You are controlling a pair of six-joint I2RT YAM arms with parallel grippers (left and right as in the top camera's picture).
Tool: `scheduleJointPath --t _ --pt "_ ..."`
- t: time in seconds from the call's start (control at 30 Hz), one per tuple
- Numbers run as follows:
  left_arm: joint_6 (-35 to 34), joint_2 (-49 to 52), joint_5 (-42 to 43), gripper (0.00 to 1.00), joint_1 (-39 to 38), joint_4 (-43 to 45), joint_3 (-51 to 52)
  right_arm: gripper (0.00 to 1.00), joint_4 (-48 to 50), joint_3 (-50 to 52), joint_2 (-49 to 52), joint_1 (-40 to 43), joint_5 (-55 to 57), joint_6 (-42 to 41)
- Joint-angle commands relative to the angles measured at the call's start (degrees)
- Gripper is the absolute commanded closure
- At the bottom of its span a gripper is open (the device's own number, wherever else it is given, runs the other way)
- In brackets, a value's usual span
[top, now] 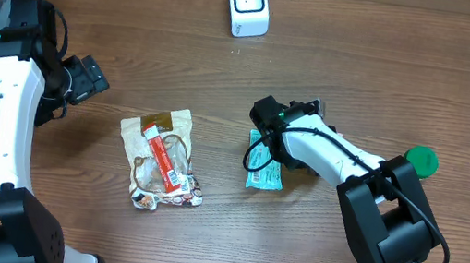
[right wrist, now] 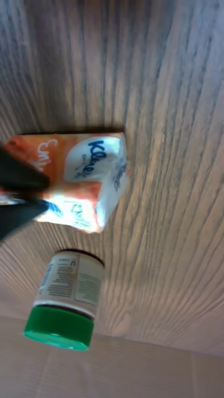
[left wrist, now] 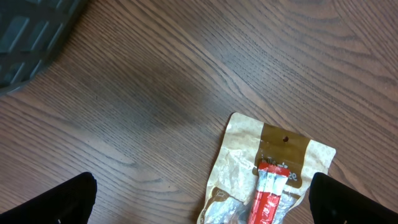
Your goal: Scan the item barcode
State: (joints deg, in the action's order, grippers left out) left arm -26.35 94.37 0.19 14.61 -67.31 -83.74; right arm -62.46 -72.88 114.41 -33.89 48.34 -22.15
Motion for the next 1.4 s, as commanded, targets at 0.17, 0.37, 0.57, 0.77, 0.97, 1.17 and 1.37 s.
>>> scheduleJointPath --t 0.17,0.37,0.57,0.77,0.97,1.17,1.37 --pt "1.07 0.02 -0.22 0.01 -0.42 0.09 -1.18 0.64 0.17 0.17 0.48 -0.17 -0.42 -0.57" --pt "1.07 0.02 -0.24 0.00 -0.42 0.07 -1.18 0.46 -0.04 -0.94 0.44 -0.17 -1.05 -0.59" --pt "1.07 0.02 -0.22 0.00 -0.42 0.07 -1.18 0.20 -2.01 -4.81 -1.29 0.59 -6.78 -0.57" --pt "1.07 0.02 -0.22 0.00 -0.42 0.07 -1.18 0.14 -2.21 -5.95 -2.56 6.08 -18.93 -0.33" --pt "1.07 0.02 -0.24 0.00 -0.42 0.07 -1.18 0.17 -2.73 -5.84 -2.54 14.23 -33.38 -0.33" --pt "1.07 0.02 -0.22 0.00 -0.42 0.07 -1.18 0.35 -2.60 -5.84 -2.54 18.36 -39.89 1.64" --pt "1.07 0.02 -0.22 0.00 -0.42 0.07 -1.18 0.74 -2.16 -5.84 -2.54 18.47 -39.87 1.60"
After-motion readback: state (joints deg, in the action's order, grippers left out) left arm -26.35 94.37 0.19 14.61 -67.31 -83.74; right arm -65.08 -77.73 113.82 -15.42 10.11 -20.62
